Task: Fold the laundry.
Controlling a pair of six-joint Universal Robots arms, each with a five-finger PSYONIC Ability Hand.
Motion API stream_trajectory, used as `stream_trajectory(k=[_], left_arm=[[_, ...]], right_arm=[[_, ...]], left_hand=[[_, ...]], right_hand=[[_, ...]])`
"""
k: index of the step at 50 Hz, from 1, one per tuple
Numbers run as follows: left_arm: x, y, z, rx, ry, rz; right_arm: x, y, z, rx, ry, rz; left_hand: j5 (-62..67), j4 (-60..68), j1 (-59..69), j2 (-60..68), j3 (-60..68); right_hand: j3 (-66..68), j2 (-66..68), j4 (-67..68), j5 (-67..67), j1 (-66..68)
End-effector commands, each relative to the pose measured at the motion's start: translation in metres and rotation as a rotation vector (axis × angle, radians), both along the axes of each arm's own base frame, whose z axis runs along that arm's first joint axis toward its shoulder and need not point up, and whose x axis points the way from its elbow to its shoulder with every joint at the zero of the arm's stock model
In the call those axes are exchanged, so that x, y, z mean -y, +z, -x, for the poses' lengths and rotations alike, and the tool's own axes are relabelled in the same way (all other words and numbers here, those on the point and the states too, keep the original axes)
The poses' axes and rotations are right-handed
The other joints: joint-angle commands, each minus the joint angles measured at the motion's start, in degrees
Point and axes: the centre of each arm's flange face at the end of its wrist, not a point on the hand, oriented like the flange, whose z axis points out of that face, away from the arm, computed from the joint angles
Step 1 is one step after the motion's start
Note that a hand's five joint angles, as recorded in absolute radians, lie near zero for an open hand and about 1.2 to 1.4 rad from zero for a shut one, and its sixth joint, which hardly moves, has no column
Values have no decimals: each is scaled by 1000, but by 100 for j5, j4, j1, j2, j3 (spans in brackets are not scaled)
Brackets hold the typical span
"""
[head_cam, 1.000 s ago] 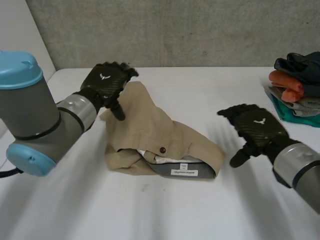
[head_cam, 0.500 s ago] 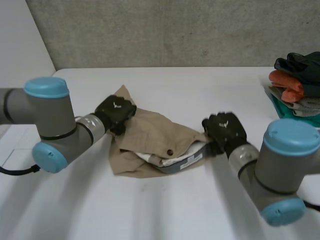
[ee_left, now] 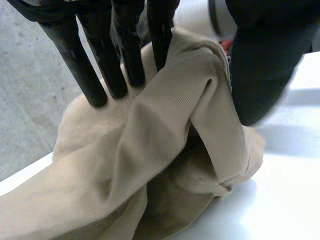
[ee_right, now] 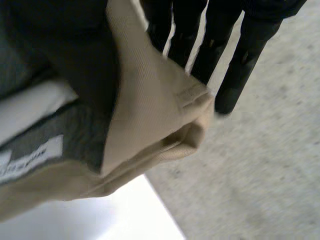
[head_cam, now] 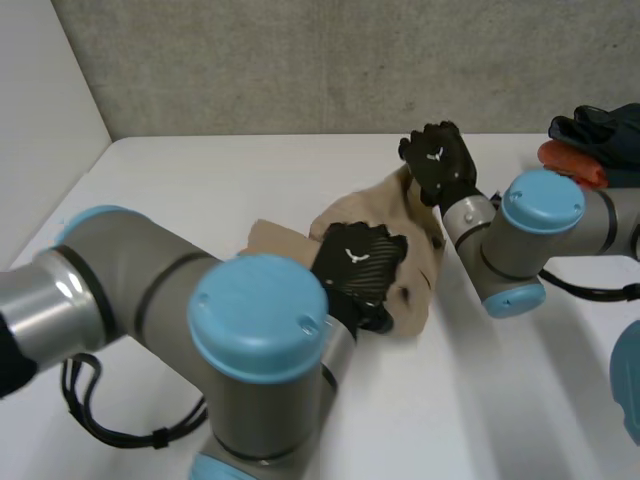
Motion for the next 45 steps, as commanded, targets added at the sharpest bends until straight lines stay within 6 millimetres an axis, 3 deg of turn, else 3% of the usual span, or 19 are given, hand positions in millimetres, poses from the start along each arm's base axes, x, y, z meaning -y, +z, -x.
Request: stream_trajectory(k=[1, 5, 8, 12, 17, 24, 27, 31, 35, 39, 45], left_arm=[[-3, 21, 1, -37, -3, 40], [4, 49, -15, -78, 33, 77], [13, 65, -30, -101, 73, 99], [23, 89, -61, -136, 142, 136], [34, 91, -85, -126, 178, 140], [84, 62, -123, -3, 212, 125], [115, 31, -129, 68, 147, 106], [148, -3, -137, 154, 89, 93], [163, -22, -132, 186, 51, 82], [175, -40, -127, 200, 37, 62], [177, -56, -111, 204, -1, 51]], right_arm=[[-1, 10, 25, 1, -99, -48], [-7, 50, 54, 7, -209, -60], [-25, 72, 67, -7, -241, -115], [-45, 81, 89, -11, -276, -263], [-79, 83, 120, 124, -347, -554], [-132, 49, 131, 289, -311, -886], [-158, 31, 127, 330, -238, -963], [-165, 18, 124, 376, -220, -965], [-169, 9, 113, 448, -182, -960], [-171, -10, 92, 453, -151, -967], [-159, -24, 79, 448, -225, -889]], left_hand=[[-1000, -987, -971, -957, -1029], [-1067, -1055, -1039, -1025, -1097], [-1235, -1223, -1207, -1193, -1265], [-1269, -1257, -1241, -1227, -1299], [-1354, -1342, -1326, -1311, -1383], [-1354, -1342, -1326, -1311, -1383], [-1253, -1241, -1225, -1211, -1282], [-969, -957, -940, -926, -998], [-716, -704, -688, -674, -746], [-463, -451, -435, -420, -492], [243, 255, 271, 285, 214]], right_hand=[[-3065, -3054, -3245, -3046, -2925], [-3065, -3054, -3245, -3046, -2925], [-3065, -3054, -3245, -3046, -2925], [-3065, -3054, -3245, -3046, -2925], [-3065, -3054, -3245, -3046, -2925], [-3065, -3054, -3245, -3046, -2925], [-3057, -3047, -3238, -3039, -2917], [-3023, -3012, -3204, -3004, -2883], [-3039, -3029, -3220, -3021, -2899], [-3023, -3012, -3203, -3004, -2883], [-2806, -2795, -2986, -2787, -2666]])
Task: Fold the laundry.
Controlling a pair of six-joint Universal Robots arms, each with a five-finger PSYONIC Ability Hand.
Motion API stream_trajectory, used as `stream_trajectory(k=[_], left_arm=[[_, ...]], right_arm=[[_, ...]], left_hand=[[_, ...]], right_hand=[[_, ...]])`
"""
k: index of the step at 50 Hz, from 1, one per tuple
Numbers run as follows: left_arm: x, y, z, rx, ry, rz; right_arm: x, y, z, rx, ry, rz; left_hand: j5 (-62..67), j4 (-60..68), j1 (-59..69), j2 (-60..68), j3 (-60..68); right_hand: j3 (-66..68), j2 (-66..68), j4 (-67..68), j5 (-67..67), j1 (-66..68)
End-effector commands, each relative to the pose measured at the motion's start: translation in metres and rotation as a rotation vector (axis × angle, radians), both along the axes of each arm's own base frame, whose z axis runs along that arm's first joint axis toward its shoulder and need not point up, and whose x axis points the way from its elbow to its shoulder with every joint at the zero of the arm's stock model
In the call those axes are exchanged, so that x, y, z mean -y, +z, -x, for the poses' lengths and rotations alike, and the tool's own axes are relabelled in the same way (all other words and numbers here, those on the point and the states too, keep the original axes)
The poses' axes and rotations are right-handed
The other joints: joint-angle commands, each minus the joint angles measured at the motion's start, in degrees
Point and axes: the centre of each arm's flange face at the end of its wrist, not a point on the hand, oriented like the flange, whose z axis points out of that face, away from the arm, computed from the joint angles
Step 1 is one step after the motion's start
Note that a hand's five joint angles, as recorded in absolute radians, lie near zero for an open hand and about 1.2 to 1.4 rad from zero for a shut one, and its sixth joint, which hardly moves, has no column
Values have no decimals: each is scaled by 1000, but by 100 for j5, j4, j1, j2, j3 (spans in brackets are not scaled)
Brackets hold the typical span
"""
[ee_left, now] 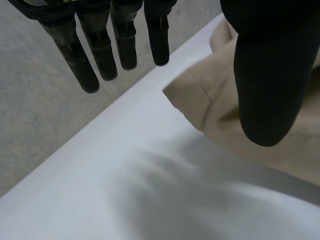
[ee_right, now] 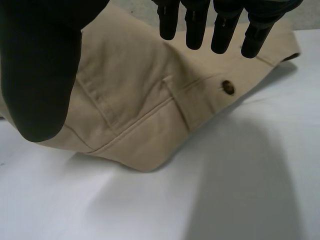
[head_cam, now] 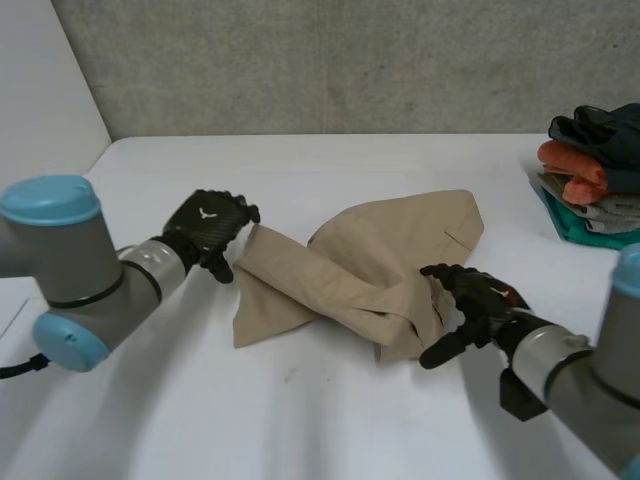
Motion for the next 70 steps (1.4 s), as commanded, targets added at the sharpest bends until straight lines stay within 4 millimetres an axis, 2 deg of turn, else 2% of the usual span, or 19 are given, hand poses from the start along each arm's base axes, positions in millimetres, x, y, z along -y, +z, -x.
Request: stream_trajectory(k=[1, 5, 6, 10, 13, 17, 23, 28, 31, 36, 40, 44, 48, 51, 56, 57, 61, 64, 70], left_arm=[[4, -22, 21, 8, -43, -22], [1, -25, 30, 3, -64, -17], [2, -23, 32, -6, -65, -4], [-3, -22, 38, -12, -76, 14], [-7, -18, 41, -13, -78, 22], [-15, 24, 34, -39, -13, 92], [-53, 122, 16, -152, 74, 271], [-100, 175, -2, -191, 82, 317], [-113, 180, -9, -179, 85, 288], [-127, 150, -11, -99, 76, 147], [-115, 108, -3, -19, 91, 29], [-81, 61, 8, 64, 163, -48], [-44, 59, 26, 51, 197, 31], [-19, 94, 50, -20, 177, 205], [5, 182, 68, -220, 190, 535], [7, 209, 69, -292, 197, 639], [0, 253, 67, -434, 220, 819], [-8, 266, 61, -467, 239, 851], [-27, 230, 49, -372, 248, 717]], right_arm=[[11, -19, -22, -44, -66, 65], [11, -28, -34, -68, -57, 88], [11, -29, -36, -69, -57, 92], [17, -24, -38, -62, -105, 161], [24, -3, -36, -66, -125, 265], [21, 44, -35, -204, -47, 448], [21, 120, -29, -487, 77, 696], [21, 178, -19, -639, 126, 713], [23, 196, -13, -659, 155, 678], [33, 181, -15, -706, 285, 598], [44, 143, -24, -753, 389, 513], [56, 105, -33, -789, 455, 438], [80, 87, -43, -830, 470, 495], [111, 101, -57, -820, 384, 680], [155, 180, -76, -665, 81, 1203], [157, 191, -78, -629, 39, 1275], [155, 242, -76, -442, -112, 1533], [153, 257, -70, -342, -106, 1556], [154, 236, -65, -322, 4, 1410]], left_hand=[[1245, 1272, 1318, 1289, 1273], [2471, 2498, 2544, 2515, 2499], [3907, 3934, 3980, 3952, 3935], [5837, 5864, 5910, 5881, 5865], [5837, 5864, 5910, 5881, 5865], [5837, 5864, 5910, 5881, 5865], [5837, 5864, 5910, 5881, 5865], [5837, 5864, 5910, 5881, 5865], [5837, 5864, 5910, 5881, 5865], [5837, 5864, 5910, 5881, 5865], [5837, 5864, 5910, 5881, 5865], [5837, 5864, 5910, 5881, 5865], [5837, 5864, 5910, 5881, 5865], [5837, 5864, 5910, 5881, 5865], [5837, 5864, 5910, 5881, 5865], [5837, 5864, 5910, 5881, 5865], [5837, 5864, 5910, 5881, 5865], [5837, 5864, 5910, 5881, 5865], [5837, 5864, 5910, 5881, 5865]], right_hand=[[141, 128, 161, 82, 38], [1096, 1084, 1117, 1037, 993], [1734, 1721, 1754, 1674, 1631], [6725, 6712, 6745, 6666, 6622], [6780, 6768, 6801, 6721, 6677], [6780, 6768, 6801, 6721, 6677], [6780, 6768, 6801, 6721, 6677], [6780, 6768, 6801, 6721, 6677], [6780, 6768, 6801, 6721, 6677], [6780, 6768, 6801, 6721, 6677], [6780, 6768, 6801, 6721, 6677], [6780, 6768, 6801, 6721, 6677], [6780, 6768, 6801, 6721, 6677], [6780, 6768, 6801, 6721, 6677], [6780, 6768, 6801, 6721, 6677], [6780, 6768, 6801, 6721, 6677], [6780, 6768, 6801, 6721, 6677], [6780, 6768, 6801, 6721, 6677], [6780, 6768, 6801, 6721, 6677]])
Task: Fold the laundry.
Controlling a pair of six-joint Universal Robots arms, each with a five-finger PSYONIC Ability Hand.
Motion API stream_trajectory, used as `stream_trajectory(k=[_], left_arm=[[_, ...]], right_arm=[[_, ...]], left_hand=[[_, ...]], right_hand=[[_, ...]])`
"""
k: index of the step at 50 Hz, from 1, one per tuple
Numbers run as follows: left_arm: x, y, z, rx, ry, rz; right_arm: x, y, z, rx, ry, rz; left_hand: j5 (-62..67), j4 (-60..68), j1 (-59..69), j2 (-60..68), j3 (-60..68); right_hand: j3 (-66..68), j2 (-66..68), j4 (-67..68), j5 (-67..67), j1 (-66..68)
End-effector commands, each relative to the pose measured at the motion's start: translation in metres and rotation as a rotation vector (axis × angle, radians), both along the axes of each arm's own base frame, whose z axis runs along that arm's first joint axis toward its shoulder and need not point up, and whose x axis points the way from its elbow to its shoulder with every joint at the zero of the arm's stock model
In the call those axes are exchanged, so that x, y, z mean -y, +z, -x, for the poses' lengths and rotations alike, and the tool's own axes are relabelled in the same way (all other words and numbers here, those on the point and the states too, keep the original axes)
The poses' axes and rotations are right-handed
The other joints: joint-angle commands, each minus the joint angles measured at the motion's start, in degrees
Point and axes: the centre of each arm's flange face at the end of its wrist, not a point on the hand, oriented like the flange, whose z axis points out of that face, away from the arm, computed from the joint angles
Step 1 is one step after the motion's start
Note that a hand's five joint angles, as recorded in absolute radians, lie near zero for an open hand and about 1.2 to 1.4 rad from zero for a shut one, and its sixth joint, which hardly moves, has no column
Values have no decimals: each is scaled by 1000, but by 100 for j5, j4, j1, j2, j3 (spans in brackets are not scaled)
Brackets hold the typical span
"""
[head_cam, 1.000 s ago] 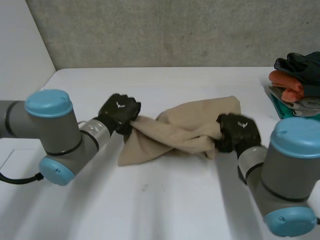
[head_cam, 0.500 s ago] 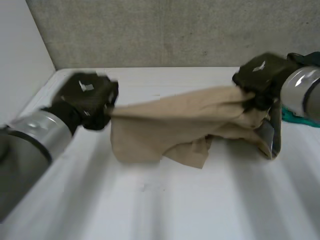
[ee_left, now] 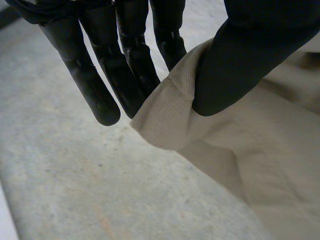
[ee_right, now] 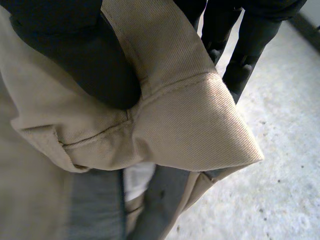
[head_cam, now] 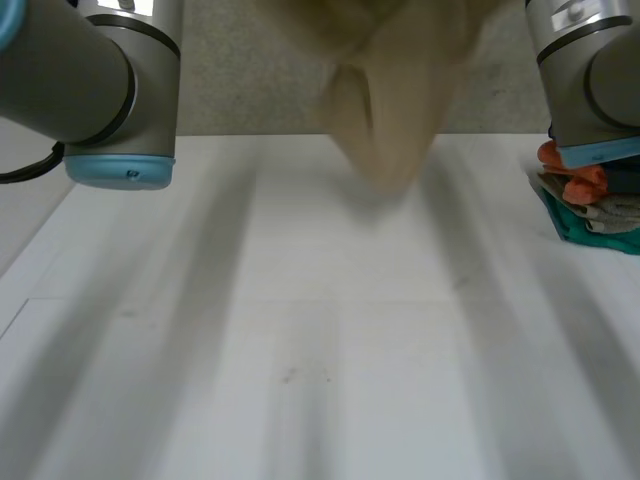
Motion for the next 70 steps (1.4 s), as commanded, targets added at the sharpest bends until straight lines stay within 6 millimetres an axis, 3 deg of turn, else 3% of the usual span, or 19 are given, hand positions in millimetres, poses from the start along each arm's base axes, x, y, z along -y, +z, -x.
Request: stream_trajectory(k=[1, 4, 5, 6, 8, 11, 12, 13, 16, 19, 23, 30, 34, 40, 47, 52, 58, 62, 70], left_arm=[[-26, -35, -16, 61, 11, -137], [-39, -70, -21, 123, 5, -234], [-42, -81, -22, 141, 2, -262], [-46, -104, -23, 178, 0, -323], [-53, -128, -24, 217, -7, -386], [-73, -172, -24, 298, -35, -496], [-77, -182, -24, 316, -42, -520], [-85, -206, -22, 360, -57, -577], [-93, -236, -18, 414, -76, -648], [-101, -251, -15, 443, -92, -686], [-104, -253, -15, 446, -96, -695], [-106, -238, -19, 426, -95, -674], [-106, -231, -19, 397, -101, -667], [-105, -217, -19, 318, -124, -668], [-104, -210, -16, 311, -132, -678], [-102, -204, -14, 298, -137, -671], [-101, -201, -13, 290, -142, -670], [-102, -201, -13, 284, -146, -675], [-99, -197, -12, 277, -145, -665]], right_arm=[[-1, -25, 12, -34, 95, -222], [0, -47, 18, -82, 92, -361], [-1, -65, 22, -113, 91, -458], [-3, -74, 23, -131, 97, -509], [-6, -93, 25, -165, 105, -605], [-15, -140, 27, -260, 106, -779], [-20, -167, 28, -320, 96, -863], [-24, -179, 29, -352, 88, -900], [-36, -226, 34, -501, 60, -1028], [-42, -246, 34, -590, 34, -1064], [-42, -251, 39, -587, -19, -1088], [-41, -230, 49, -302, -18, -1136], [-43, -209, 71, -126, -36, -1131], [-66, -182, 102, 14, -77, -1137], [-105, -175, 128, 35, -140, -1169], [-143, -184, 130, -16, -130, -1235], [-170, -209, 124, -72, -45, -1311], [-166, -218, 118, -69, 20, -1238], [-138, -252, 117, -58, -6, -1182]], left_hand=[[1399, 1118, 1403, 1135, 1170], [1399, 1118, 1403, 1135, 1170], [1399, 1118, 1403, 1135, 1170], [1399, 1118, 1403, 1135, 1170], [1399, 1118, 1403, 1135, 1170], [1399, 1118, 1403, 1135, 1170], [1399, 1118, 1403, 1135, 1170], [1399, 1118, 1403, 1135, 1170], [1399, 1118, 1403, 1135, 1170], [1399, 1118, 1403, 1135, 1170], [1399, 1118, 1403, 1135, 1170], [1399, 1118, 1403, 1135, 1170], [1399, 1118, 1403, 1135, 1170], [1399, 1118, 1403, 1135, 1170], [1399, 1118, 1403, 1135, 1170], [1399, 1118, 1403, 1135, 1170], [1399, 1118, 1403, 1135, 1170], [1399, 1118, 1403, 1135, 1170], [1399, 1118, 1403, 1135, 1170]], right_hand=[[1208, 1252, 1126, 1286, 1863], [1208, 1252, 1126, 1286, 1863], [1208, 1252, 1126, 1286, 1863], [1208, 1252, 1126, 1286, 1863], [1208, 1252, 1126, 1286, 1863], [1208, 1252, 1126, 1286, 1863], [1208, 1252, 1126, 1286, 1863], [1208, 1252, 1126, 1286, 1863], [1208, 1252, 1126, 1286, 1863], [1208, 1252, 1126, 1286, 1863], [1208, 1252, 1126, 1286, 1863], [-2964, -2919, -3046, -2886, -2309], [-3914, -3870, -3997, -3837, -3259], [-4220, -4176, -4302, -4142, -3565], [-3195, -3151, -3277, -3117, -2540], [-2336, -2291, -2418, -2258, -1681], [-2805, -2761, -2887, -2727, -2150], [-3158, -3114, -3241, -3081, -2503], [-3412, -3368, -3495, -3335, -2757]])
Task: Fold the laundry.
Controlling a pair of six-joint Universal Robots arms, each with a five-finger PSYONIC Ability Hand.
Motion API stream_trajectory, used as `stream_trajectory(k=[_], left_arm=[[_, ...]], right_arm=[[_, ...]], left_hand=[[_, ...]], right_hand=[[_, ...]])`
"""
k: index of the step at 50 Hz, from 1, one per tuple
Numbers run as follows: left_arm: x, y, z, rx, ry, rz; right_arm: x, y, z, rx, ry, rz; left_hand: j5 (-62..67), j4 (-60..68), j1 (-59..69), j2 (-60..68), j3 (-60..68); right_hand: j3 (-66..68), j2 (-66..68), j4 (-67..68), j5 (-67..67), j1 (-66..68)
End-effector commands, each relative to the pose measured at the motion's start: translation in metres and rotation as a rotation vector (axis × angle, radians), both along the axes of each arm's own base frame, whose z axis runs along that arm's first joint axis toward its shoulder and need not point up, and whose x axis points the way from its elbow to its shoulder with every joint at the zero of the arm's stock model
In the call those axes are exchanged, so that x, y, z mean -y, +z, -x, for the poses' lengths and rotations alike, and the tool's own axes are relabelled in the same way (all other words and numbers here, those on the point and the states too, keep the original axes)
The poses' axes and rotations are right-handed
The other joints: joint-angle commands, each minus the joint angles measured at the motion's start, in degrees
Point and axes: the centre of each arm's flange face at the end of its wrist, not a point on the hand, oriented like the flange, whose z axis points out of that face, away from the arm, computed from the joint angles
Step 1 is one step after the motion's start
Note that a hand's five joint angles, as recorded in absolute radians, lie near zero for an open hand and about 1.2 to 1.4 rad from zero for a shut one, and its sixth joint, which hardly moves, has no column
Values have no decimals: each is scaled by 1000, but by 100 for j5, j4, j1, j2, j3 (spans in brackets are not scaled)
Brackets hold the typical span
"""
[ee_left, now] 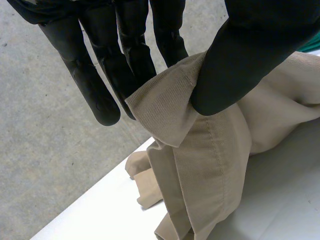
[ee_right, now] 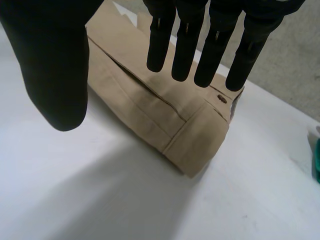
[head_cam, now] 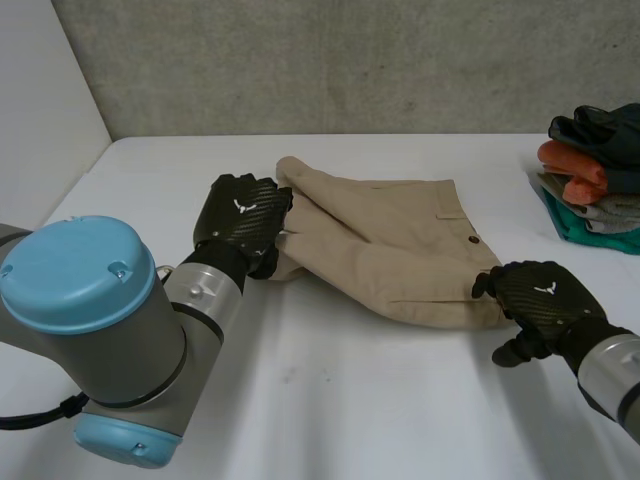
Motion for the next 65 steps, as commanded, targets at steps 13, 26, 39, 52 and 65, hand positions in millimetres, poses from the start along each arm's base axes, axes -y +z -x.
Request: stream_trajectory(k=[13, 26, 39, 52, 65], left_arm=[[10, 9, 3, -17, 9, 20], [11, 2, 1, 1, 15, -3], [-4, -11, -10, 82, 17, -137], [-64, -11, -43, 289, -21, -372], [-148, -26, -64, 538, -206, -432]], right_arm=[[62, -51, -13, -38, -63, 145], [81, -71, -30, -72, -26, 189], [91, -52, -23, -133, -99, 243], [16, 31, -9, -439, 112, -30], [-35, 37, 14, -639, 262, -191]], left_hand=[[1399, 1116, 1403, 1132, 1160], [1399, 1116, 1403, 1132, 1160], [1399, 1116, 1403, 1132, 1160], [1399, 1116, 1403, 1132, 1160], [1399, 1116, 1403, 1132, 1160]], right_hand=[[702, 704, 744, 880, 626], [2972, 2975, 3015, 3151, 2897], [4836, 4839, 4878, 5014, 4760], [4836, 4839, 4878, 5014, 4760], [4836, 4839, 4878, 5014, 4760]])
